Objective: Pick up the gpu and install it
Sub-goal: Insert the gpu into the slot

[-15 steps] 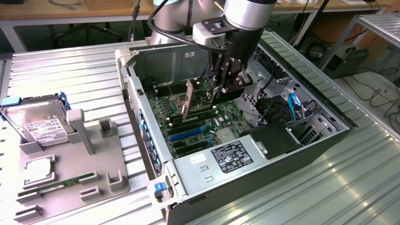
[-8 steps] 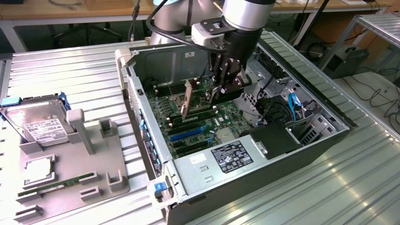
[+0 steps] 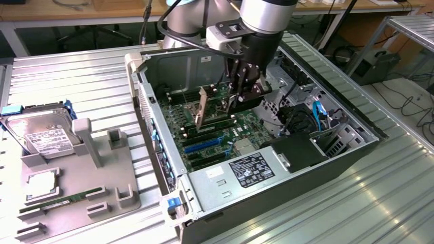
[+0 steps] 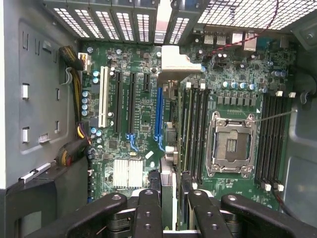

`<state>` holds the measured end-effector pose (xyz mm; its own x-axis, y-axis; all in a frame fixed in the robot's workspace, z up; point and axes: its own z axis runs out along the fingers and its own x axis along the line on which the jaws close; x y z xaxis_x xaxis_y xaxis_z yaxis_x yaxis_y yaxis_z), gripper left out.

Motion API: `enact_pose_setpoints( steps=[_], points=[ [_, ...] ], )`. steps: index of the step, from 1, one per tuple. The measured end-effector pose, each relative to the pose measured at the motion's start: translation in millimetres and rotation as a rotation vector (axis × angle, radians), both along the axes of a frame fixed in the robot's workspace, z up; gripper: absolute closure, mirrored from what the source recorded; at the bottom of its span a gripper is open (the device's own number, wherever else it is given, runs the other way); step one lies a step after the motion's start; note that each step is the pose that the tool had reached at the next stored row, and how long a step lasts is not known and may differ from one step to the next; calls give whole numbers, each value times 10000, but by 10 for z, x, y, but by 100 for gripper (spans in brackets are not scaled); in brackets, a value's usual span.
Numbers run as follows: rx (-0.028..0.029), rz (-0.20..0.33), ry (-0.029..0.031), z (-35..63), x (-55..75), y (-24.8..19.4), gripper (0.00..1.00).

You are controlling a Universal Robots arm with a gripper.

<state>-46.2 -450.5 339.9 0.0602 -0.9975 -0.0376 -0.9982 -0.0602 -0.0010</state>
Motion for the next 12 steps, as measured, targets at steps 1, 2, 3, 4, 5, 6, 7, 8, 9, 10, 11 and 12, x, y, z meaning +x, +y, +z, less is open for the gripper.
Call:
enact_pose_setpoints(
  steps=[1,2,3,4,5,6,7,8,9,10,11,12],
  points=[
    [0,1,0,-1,-4,0,74],
    [0,1,0,-3,-8,0,74],
    [0,1,0,-4,-11,0,74],
    [-1,1,0,-5,-14,0,74],
    [0,1,0,-6,-16,0,74],
    [0,0,0,-8,-19,0,74],
    [0,1,0,-9,-22,0,74],
    [0,0,0,-10,-24,0,74],
    [1,0,0,-12,-27,0,74],
    [0,1,0,-14,-30,0,74],
    [0,1,0,-15,-32,0,74],
    [0,0,0,-16,-35,0,74]
  ],
)
